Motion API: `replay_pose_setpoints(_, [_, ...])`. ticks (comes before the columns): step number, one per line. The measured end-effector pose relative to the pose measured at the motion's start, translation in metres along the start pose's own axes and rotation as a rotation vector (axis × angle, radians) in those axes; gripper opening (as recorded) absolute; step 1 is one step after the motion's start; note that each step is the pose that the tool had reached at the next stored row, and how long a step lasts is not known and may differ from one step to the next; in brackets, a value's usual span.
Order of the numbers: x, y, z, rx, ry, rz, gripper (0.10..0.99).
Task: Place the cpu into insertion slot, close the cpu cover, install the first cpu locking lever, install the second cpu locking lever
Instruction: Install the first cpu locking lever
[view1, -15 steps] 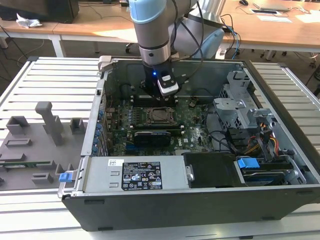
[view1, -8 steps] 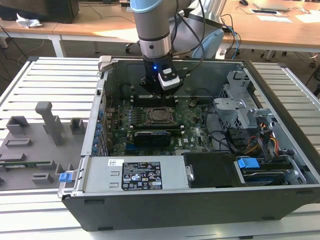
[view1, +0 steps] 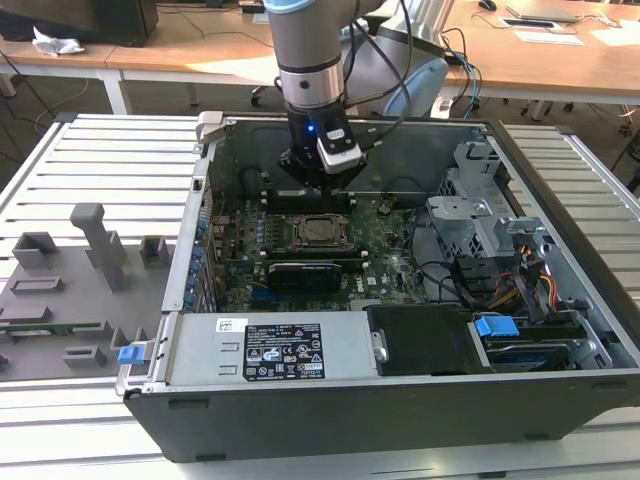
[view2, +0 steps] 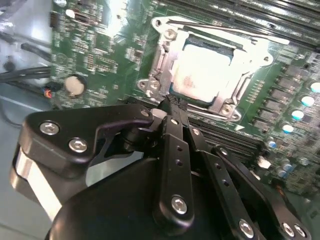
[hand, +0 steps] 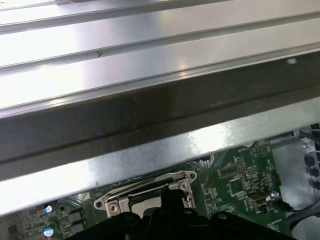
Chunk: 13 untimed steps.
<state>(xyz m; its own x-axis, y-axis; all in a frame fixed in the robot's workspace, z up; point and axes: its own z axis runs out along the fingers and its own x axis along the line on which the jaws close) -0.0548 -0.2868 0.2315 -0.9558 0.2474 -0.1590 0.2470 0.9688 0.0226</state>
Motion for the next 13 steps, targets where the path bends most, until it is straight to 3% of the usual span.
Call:
replay_pose_setpoints(3, [-0.002, 0.0005, 0.0006, 0.013, 0.0524, -0.001, 0.106])
replay_pose_setpoints(8, [-0.0027, -0.0021, 0.0006, 0.014, 0.0545, -0.001, 0.106])
replay_pose_setpoints(13, [-0.0062, -0.0158, 0.0009, 0.014, 0.0544, -0.001, 0.106])
